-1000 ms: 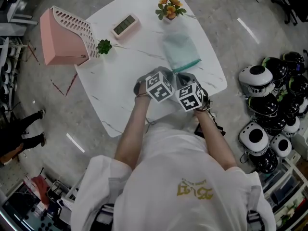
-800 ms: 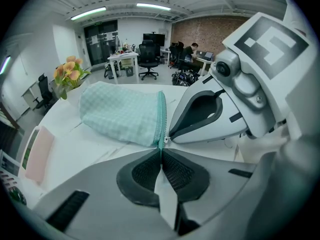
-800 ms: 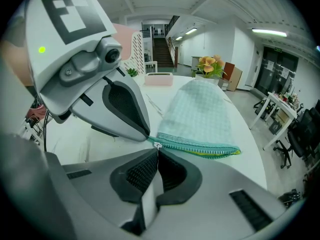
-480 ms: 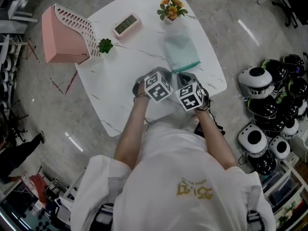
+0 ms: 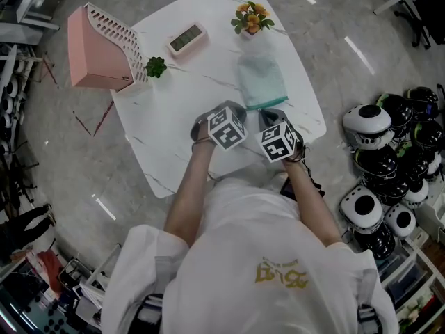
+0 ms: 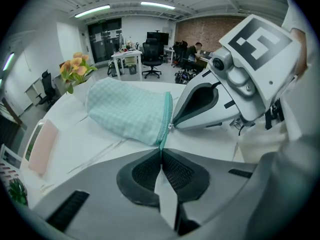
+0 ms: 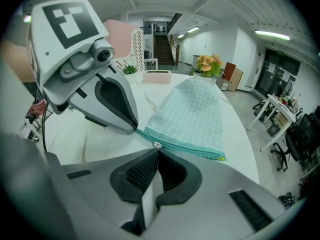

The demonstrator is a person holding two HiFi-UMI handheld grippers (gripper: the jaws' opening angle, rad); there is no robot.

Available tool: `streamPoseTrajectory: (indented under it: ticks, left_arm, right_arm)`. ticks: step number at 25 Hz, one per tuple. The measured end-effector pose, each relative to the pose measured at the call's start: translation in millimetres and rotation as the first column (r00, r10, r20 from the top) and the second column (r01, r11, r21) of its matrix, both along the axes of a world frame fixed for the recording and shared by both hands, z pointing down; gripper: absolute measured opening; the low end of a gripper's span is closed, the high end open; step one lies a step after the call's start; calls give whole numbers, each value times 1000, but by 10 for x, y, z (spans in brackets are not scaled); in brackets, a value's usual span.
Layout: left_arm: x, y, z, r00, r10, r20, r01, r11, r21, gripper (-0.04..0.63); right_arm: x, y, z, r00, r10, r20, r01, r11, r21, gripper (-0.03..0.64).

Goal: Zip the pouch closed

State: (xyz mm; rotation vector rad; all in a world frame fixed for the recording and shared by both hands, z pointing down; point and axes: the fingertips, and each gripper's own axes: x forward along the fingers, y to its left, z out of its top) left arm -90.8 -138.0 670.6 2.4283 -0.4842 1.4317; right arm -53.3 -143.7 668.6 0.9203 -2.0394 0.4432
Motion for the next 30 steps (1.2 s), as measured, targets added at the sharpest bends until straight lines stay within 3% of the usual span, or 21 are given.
streamPoseTrajectory:
  ticks: [9,24,30]
  left_arm:
    - [40,28,-29,1000,-5,-1,5,1000,2,32]
    - [-106,68,-58,998,-56,5,56,998,4,31]
    - [-96,58,-59,997,-80,-6,80,996,43,37]
  right_arm:
    - [100,14,-23,1000,-3,-16,3,1000,-8,17]
    - [668,-102,11,992,105,-64,-107,994,-19,17]
    - [710,-135,-17,985,171,-27,-171,985,-21,20]
